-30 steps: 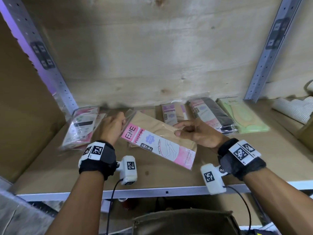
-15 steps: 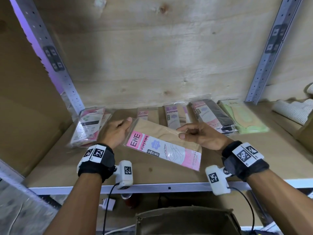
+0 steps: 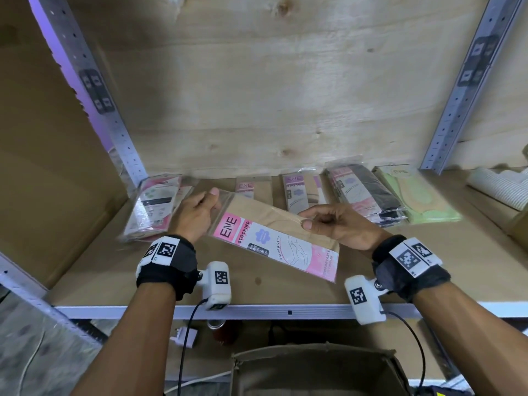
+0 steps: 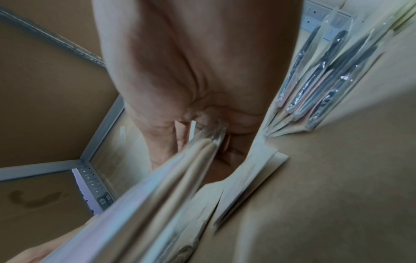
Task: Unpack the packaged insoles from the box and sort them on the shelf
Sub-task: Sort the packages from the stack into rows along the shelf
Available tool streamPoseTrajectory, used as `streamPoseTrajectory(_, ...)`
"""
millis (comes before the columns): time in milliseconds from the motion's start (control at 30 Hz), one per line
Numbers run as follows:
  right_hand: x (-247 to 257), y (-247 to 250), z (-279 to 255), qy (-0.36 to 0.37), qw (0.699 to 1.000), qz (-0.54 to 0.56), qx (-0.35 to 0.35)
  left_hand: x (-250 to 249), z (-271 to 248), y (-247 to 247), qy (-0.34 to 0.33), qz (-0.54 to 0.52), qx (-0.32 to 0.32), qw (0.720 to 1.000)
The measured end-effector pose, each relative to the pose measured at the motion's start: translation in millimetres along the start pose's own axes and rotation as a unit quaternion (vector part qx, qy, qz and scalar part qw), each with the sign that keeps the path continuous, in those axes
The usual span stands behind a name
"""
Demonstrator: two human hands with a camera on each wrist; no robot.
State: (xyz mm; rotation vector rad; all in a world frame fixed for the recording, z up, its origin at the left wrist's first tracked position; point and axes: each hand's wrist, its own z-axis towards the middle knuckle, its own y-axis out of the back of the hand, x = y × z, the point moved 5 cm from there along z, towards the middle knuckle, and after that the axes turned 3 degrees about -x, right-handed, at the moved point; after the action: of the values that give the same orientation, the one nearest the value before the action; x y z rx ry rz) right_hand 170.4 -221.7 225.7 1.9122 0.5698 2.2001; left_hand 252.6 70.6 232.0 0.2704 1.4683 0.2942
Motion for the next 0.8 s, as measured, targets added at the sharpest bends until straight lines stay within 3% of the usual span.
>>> streamPoseTrajectory(200, 3.0, -4.4, 5.0, -0.007, 1.000, -0.002, -0.014, -0.2, 0.8, -3.4, 0.052, -0.151, -0.013, 0.987)
streamPoseTrajectory(367, 2.2, -10.0, 2.7, -0.025, 0.999, 0.019, -0.013, 2.0, 0.4, 2.7, 0.026, -0.145, -0.032, 0.989)
streamPoseTrajectory(433, 2.3, -12.1, 2.7, -0.032, 0.998, 0.034, -0.032, 6.8, 1.5, 8.4, 0.033, -0.130, -0.040, 0.990)
streamPoseTrajectory(533, -1.7, -11.9, 8.0, -0.064, 0.988, 0.104, -0.099, 8.5, 1.0, 9.6, 0.082, -0.223, -0.017, 0.971)
streamPoseTrajectory(633, 0.6, -16.2, 17.2, -0.093, 0.972, 0.139, -0.166, 1.5, -8.3, 1.6, 0.118, -0.178, 0.037, 0.976)
streamPoseTrajectory(700, 2.6, -25.9, 26.9, -0.112, 0.964, 0.156, -0.184, -3.4, -18.5, -12.0, 0.128, -0.105, 0.110, 0.980)
streamPoseTrajectory(800, 3.6, -44.3, 46.7, -0.134, 0.953, 0.179, -0.204, -7.9, -32.7, -32.2, 0.142, -0.062, 0.225, 0.962)
